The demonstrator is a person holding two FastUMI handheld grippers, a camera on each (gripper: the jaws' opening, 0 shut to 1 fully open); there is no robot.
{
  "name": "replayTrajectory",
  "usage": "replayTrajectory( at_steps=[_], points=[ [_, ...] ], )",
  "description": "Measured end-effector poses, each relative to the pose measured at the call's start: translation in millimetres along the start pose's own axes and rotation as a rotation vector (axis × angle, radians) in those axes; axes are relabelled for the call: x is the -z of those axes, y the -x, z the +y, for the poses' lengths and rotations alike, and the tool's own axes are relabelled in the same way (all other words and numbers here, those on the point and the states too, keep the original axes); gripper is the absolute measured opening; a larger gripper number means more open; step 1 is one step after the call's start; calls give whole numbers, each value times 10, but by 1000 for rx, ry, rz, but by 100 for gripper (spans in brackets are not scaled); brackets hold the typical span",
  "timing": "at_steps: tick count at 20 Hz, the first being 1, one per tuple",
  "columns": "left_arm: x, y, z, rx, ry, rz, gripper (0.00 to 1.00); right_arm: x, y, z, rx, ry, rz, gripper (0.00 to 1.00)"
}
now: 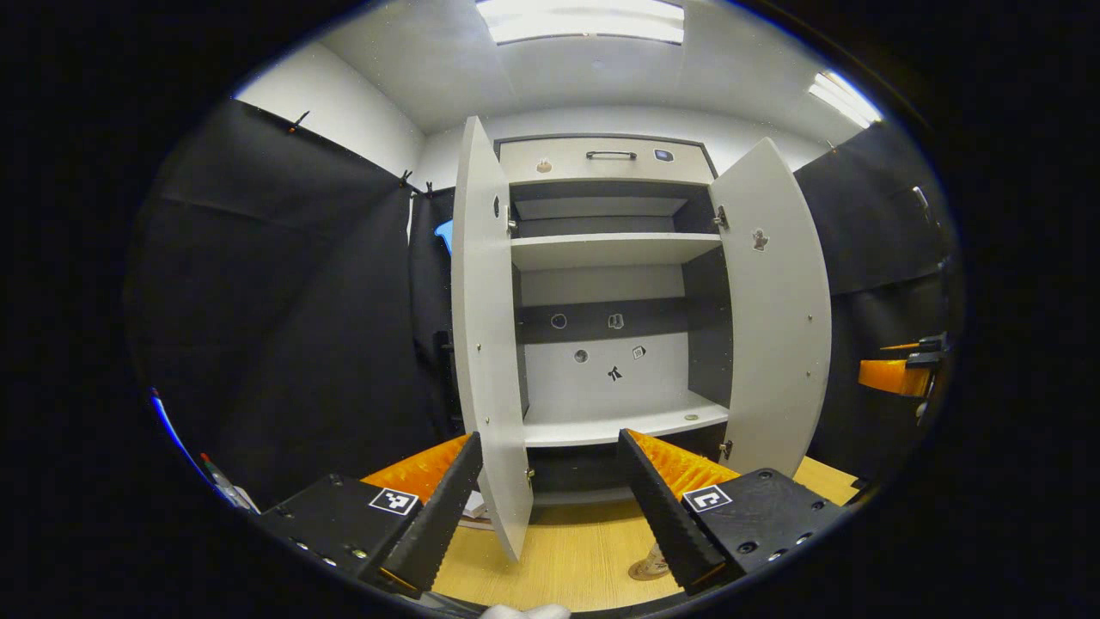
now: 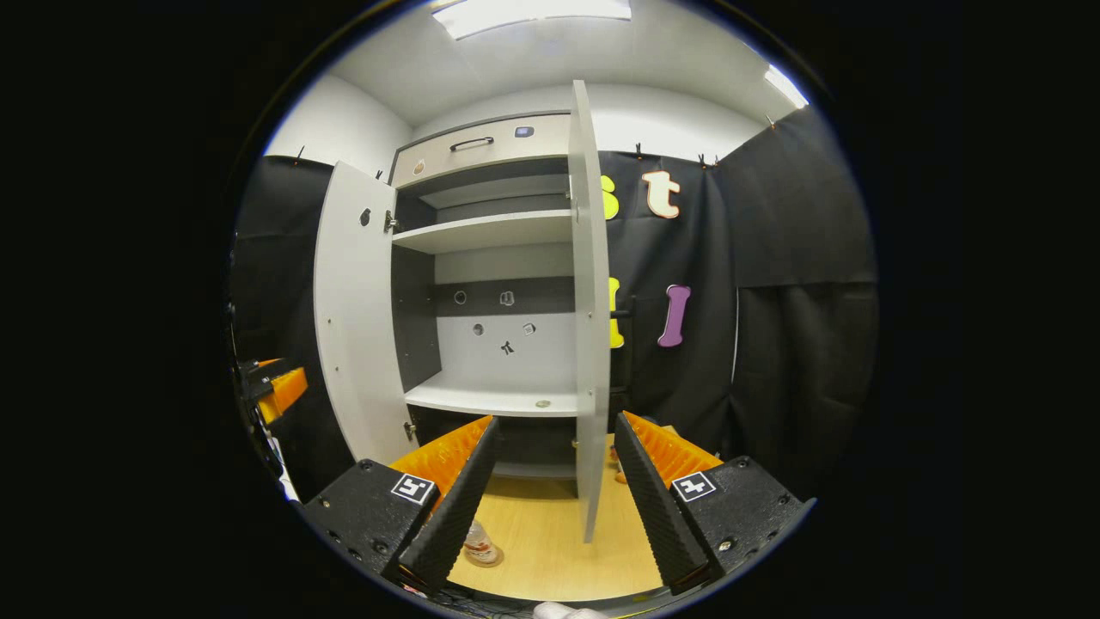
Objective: Grasp the bottle in the cabinet with the left hand and place it on the coaster, then close the right door with the right hand and the left door with the left hand.
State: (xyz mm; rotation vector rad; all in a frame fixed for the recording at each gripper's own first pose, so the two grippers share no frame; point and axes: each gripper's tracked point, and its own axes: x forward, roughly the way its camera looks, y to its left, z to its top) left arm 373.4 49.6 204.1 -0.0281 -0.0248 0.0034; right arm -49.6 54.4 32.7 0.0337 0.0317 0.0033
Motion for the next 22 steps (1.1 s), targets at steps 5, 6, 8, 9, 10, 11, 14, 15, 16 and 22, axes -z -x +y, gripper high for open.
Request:
replayTrajectory(
  at_steps=[5,6,8,9,10,11,14,15,16,22],
  points=[
    [-44,75,7,-19,-18,-3,95,-222,-277,-643,82,19,-28,82],
    [-62,89,-1,-24,-24,-7,96,-241,-378,-769,86,21,-22,82],
    [-72,92,-28,-49,-26,-4,95,-318,-621,-1061,100,13,-31,83],
    [-58,96,-55,-65,-22,9,96,-342,-749,-1178,98,2,-25,82],
    [-69,112,-89,-78,-16,13,96,-360,-873,-1238,85,-16,-24,83],
    [-88,107,-146,-82,-14,10,96,-384,-1001,-1287,64,-29,-19,83],
    [-120,63,-299,-107,-25,16,96,-347,-1308,-1338,-5,-18,9,82],
    [-139,46,-347,-115,-23,14,95,-356,-1404,-1323,-33,-10,8,82],
    [-148,34,-401,-121,-20,14,95,-345,-1473,-1276,-66,-4,11,83],
    [-185,5,-623,-170,-22,32,95,-341,-1624,-1079,-251,25,63,81]
  ],
)
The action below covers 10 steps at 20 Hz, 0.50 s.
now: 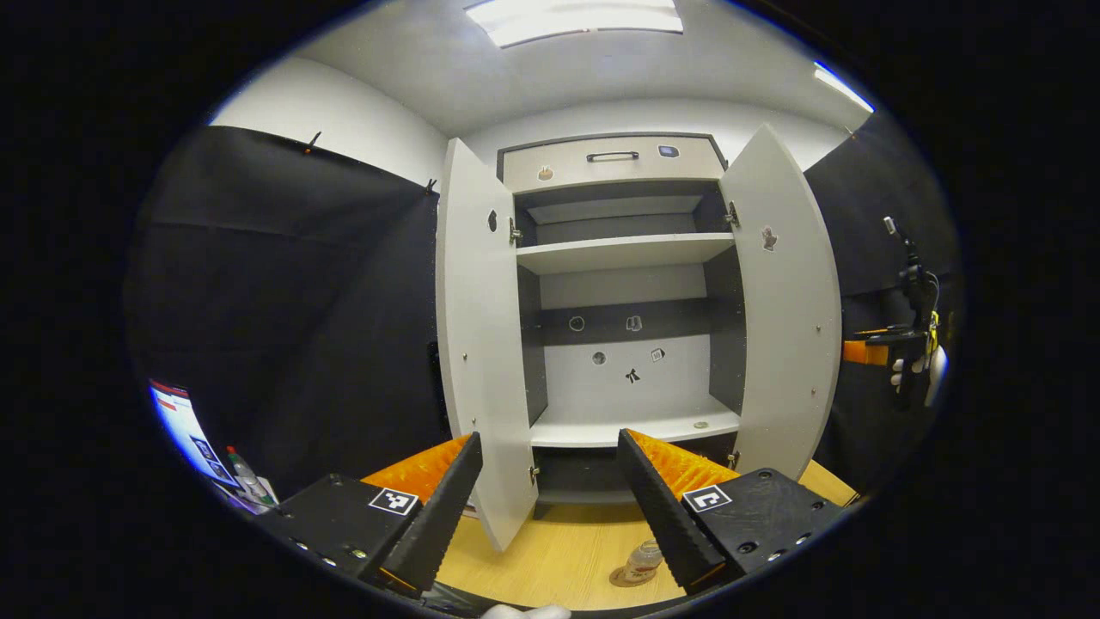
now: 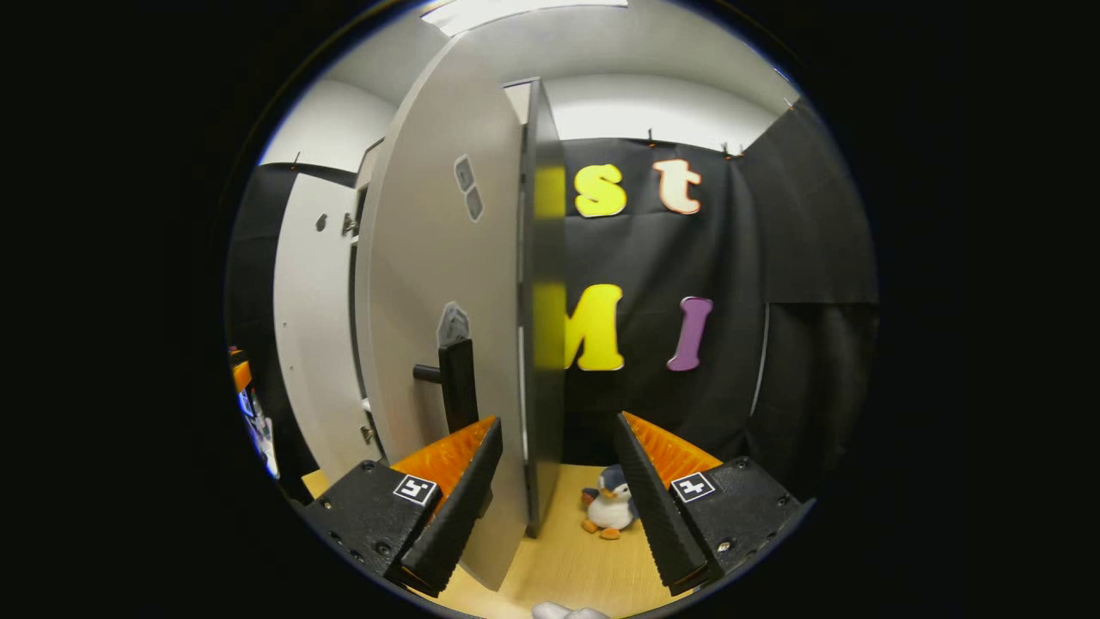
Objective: Grasp the bottle in the cabinet with the left hand and place it on the coaster, then close the right door with the right hand and the left door with the left hand.
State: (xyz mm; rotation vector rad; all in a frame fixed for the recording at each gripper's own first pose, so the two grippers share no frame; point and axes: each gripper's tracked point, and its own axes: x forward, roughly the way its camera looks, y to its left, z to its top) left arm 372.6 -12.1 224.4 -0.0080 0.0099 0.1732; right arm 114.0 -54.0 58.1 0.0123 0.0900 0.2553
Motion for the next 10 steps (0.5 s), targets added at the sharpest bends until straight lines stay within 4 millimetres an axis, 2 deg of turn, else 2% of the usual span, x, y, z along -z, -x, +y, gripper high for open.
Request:
replayTrajectory(
  at_steps=[2,4,5,6,10],
  points=[
    [32,-8,-34,-17,2,17,95,0,-23,73,-52,-5,27,81],
    [48,-8,-58,-34,8,26,95,7,-63,229,-112,7,42,81],
    [65,-3,-62,-44,6,34,95,-5,-83,312,-129,8,38,84],
    [69,12,-68,-51,2,39,96,12,-98,374,-133,13,41,79],
    [51,50,-61,-83,-9,42,95,-10,-191,664,-156,73,7,79]
  ],
)
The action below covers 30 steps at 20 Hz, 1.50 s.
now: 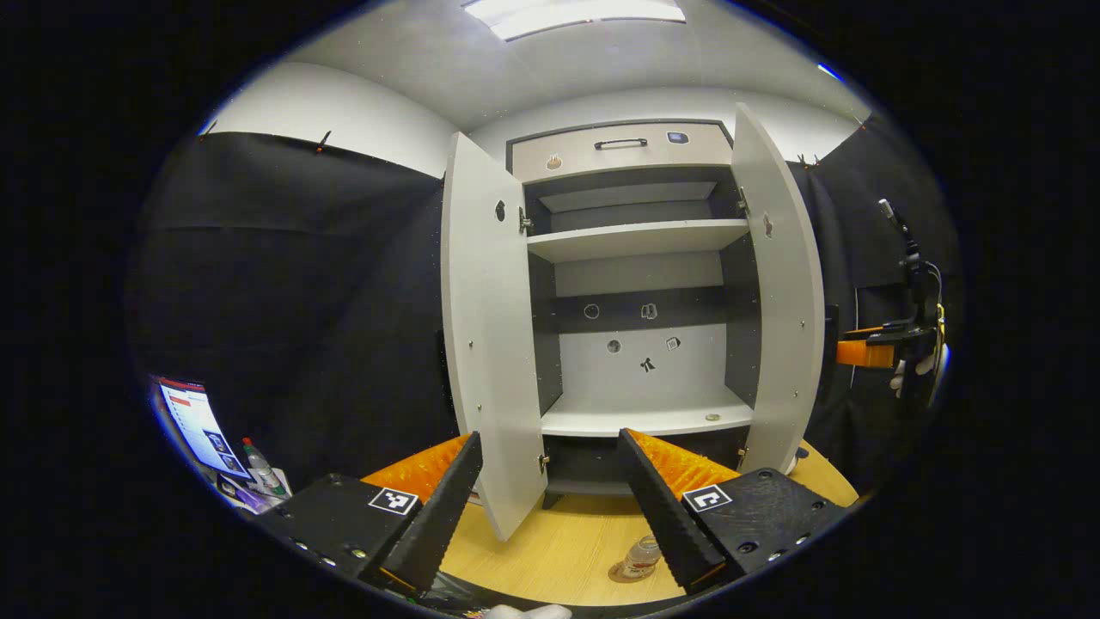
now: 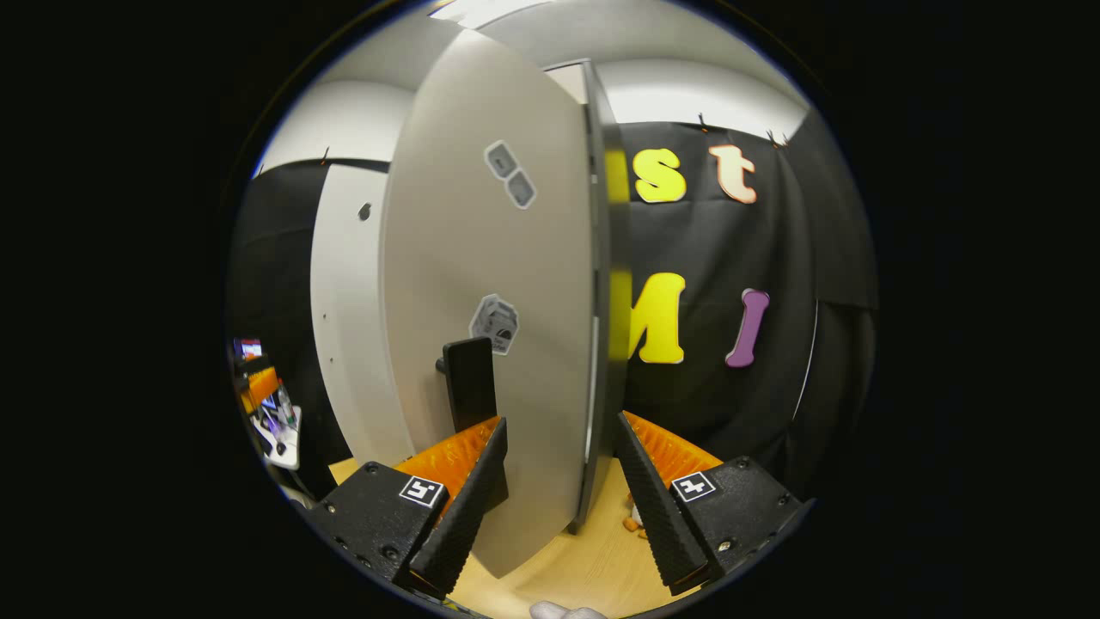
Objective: Grasp the bottle in the cabinet with the left hand and place it on the coaster, then close the right door with the right hand and the left door with the left hand.
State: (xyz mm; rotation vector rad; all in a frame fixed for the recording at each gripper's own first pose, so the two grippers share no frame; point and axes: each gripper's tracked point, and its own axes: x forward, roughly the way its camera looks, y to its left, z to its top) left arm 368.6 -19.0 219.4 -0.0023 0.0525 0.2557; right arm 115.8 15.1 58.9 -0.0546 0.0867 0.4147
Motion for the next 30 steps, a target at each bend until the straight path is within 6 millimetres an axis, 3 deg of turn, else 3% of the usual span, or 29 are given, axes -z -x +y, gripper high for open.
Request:
replayTrajectory(
  at_steps=[5,12,15,20,24,25,26,30],
  points=[
    [-36,76,37,-32,-8,-2,96,2,-249,323,-63,-30,-6,79],
    [-101,197,184,-70,-43,-13,96,190,-749,804,-146,-61,46,80],
    [-87,163,284,-81,-36,-6,96,168,-797,847,-141,-55,39,81],
    [-80,143,386,-76,-26,-12,96,134,-625,730,-90,-61,26,81],
    [-81,21,410,-31,-25,-19,96,20,-332,665,-47,-81,-3,81],
    [-78,-30,419,-17,-25,-20,96,3,-256,660,-37,-84,-5,77],
    [-70,-82,422,-1,-25,-21,96,-11,-169,660,-23,-86,-13,81],
    [-95,-275,413,73,-25,-39,96,-23,165,634,52,-82,-33,80]
  ],
)
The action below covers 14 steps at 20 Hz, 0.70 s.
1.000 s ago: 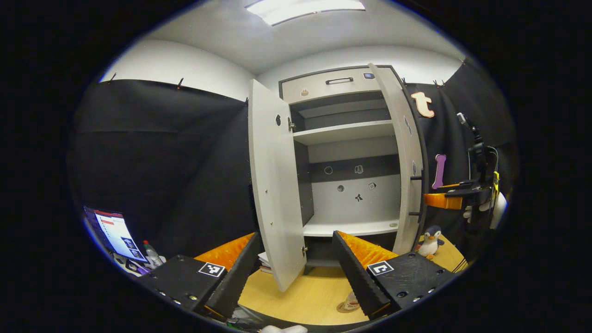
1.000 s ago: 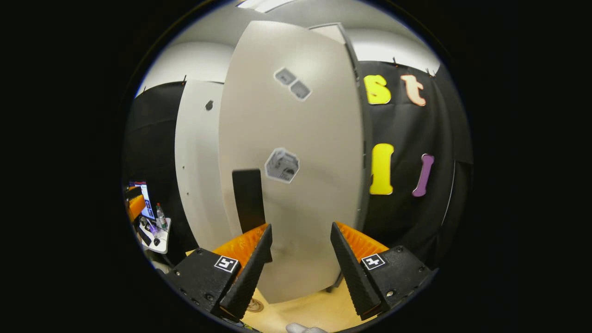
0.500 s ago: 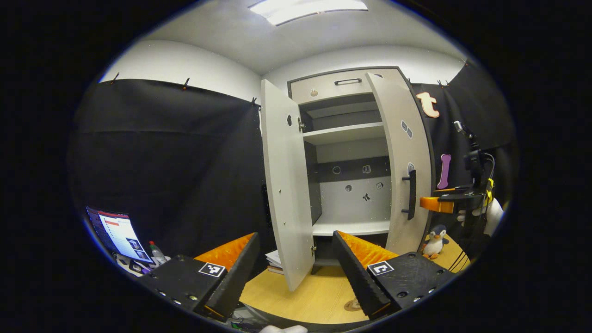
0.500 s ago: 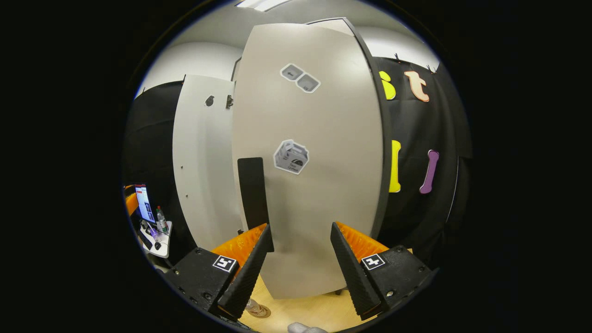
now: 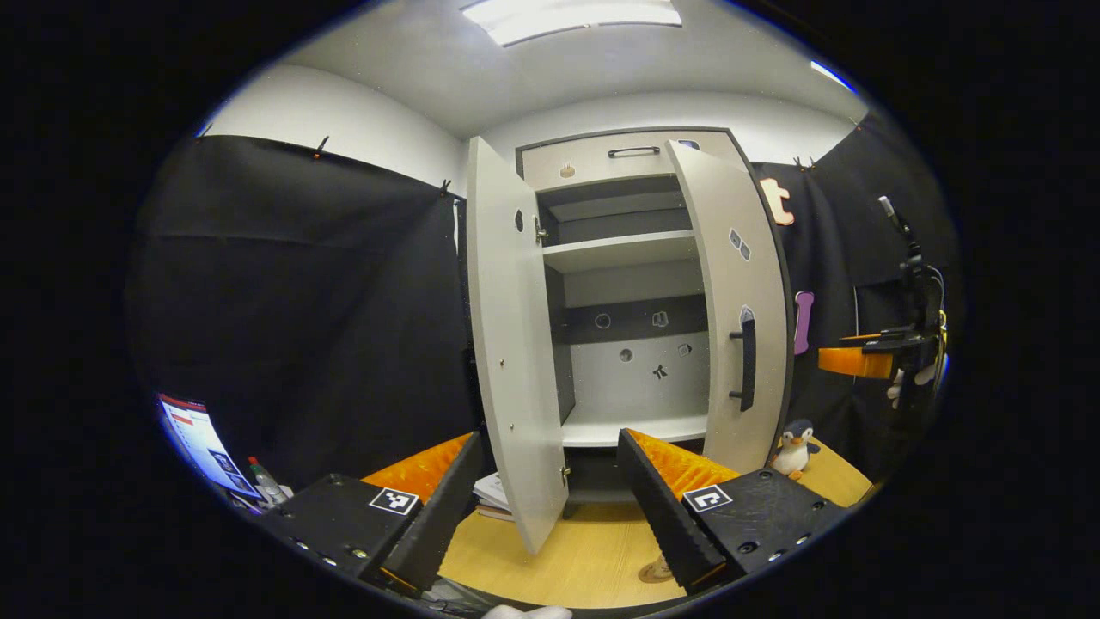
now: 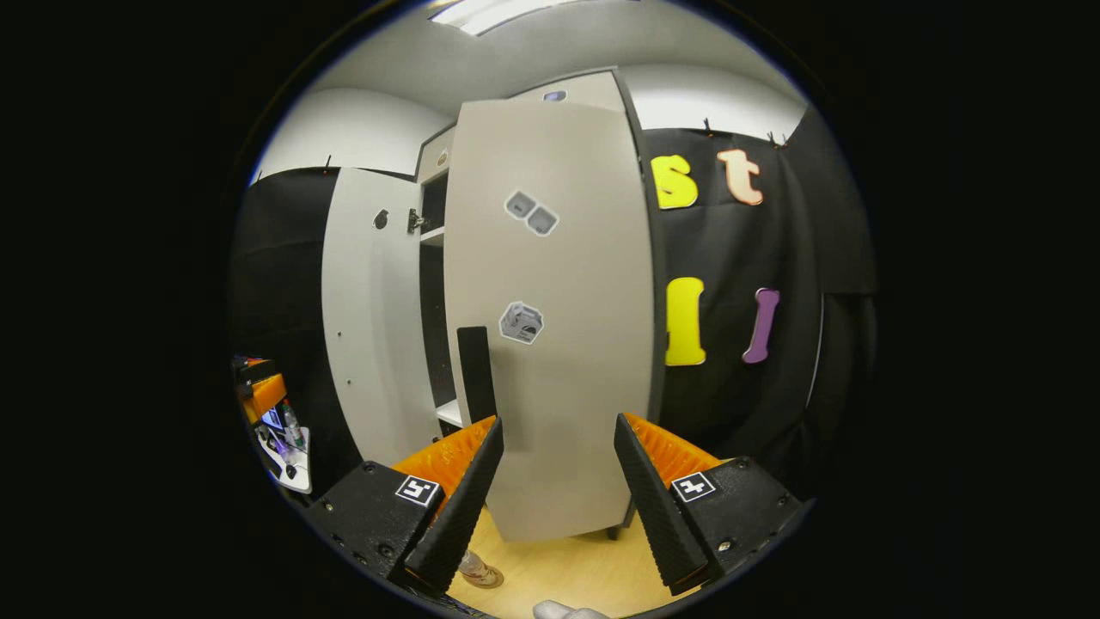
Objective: Grasp the bottle in the cabinet with the left hand and place it on the coaster, then close the right door with the right hand and the left door with the left hand.
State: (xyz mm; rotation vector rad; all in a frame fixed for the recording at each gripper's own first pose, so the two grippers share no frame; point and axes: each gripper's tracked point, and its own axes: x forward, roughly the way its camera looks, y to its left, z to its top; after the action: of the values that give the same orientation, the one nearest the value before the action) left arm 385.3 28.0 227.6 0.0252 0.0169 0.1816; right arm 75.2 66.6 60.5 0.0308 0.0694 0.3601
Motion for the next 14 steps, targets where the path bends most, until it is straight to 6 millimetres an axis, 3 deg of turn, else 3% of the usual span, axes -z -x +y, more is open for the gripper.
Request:
replayTrajectory(
  at_steps=[3,8,14],
  points=[
    [12,-154,49,50,-8,-20,95,43,263,-9,61,-12,-5,80],
    [46,-451,346,96,-10,-44,96,279,676,80,160,-38,15,80],
    [-20,-838,1000,64,-45,-86,95,627,1041,349,244,-69,62,81]
  ],
)
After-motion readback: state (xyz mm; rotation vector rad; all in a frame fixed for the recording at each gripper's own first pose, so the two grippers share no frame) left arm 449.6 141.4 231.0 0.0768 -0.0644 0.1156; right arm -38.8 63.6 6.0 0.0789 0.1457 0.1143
